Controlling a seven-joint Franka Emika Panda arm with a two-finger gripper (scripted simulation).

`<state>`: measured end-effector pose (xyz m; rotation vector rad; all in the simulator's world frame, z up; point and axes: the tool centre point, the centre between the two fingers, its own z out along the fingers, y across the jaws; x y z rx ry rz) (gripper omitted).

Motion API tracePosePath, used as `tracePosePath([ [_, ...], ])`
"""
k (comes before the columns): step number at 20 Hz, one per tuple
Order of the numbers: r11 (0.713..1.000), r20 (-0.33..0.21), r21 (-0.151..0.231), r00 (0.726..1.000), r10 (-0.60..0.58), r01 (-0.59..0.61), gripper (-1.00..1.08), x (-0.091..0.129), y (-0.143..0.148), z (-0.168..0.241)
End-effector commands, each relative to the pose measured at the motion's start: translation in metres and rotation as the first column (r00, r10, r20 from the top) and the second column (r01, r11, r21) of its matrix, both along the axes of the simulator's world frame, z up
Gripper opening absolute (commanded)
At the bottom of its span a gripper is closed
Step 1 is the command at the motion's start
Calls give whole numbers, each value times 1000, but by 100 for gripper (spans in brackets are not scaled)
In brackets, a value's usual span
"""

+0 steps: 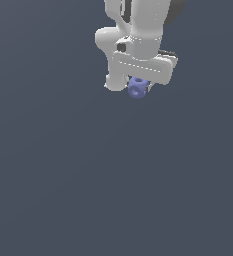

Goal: Pick up the object and move it to a goal position.

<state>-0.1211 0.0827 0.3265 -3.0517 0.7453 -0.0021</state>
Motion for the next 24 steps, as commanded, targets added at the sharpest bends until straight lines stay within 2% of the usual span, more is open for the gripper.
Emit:
tracePosePath([
  [1, 1000, -1, 0, 1000, 0, 0, -100, -4, -1, 26],
  [13, 1000, -1, 0, 1000, 0, 0, -100, -16, -6, 135],
  [24, 1000, -1, 0, 1000, 0, 0, -100, -19, -8, 180],
])
